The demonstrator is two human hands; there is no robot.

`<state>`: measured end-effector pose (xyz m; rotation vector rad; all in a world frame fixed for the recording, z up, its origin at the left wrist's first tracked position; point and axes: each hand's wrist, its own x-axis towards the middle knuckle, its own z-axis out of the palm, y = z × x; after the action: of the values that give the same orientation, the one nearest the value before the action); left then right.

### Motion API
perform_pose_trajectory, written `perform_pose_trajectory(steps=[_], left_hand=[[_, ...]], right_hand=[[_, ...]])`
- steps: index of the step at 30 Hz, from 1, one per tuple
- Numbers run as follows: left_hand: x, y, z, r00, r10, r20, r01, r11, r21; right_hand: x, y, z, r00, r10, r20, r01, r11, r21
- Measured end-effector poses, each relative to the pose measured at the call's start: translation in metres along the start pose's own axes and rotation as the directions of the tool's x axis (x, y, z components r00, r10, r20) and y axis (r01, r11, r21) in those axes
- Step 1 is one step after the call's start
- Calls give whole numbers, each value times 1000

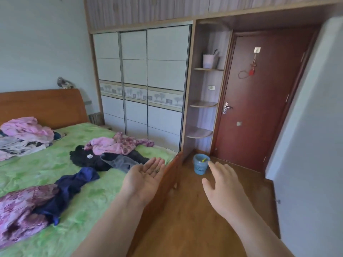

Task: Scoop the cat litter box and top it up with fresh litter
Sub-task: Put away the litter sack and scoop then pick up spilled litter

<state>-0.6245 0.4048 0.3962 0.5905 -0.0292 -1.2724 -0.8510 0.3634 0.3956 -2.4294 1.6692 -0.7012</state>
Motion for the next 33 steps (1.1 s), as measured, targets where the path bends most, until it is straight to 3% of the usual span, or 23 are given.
perform_pose_trajectory(steps=[7, 14, 33], left_hand=[[84, -101, 64, 991, -131, 37, 132, 991, -19], [191, -157, 105, 980, -200, 8, 200, 980, -24], [629, -155, 263, 961, -276, 8, 275, 959, 73]], right_hand=[[56, 102, -15, 996, 88, 28, -86, 994, -63], [136, 166, 1, 981, 188, 40, -185, 980, -72], [523, 280, 128, 931, 362, 55, -363, 932, 12]])
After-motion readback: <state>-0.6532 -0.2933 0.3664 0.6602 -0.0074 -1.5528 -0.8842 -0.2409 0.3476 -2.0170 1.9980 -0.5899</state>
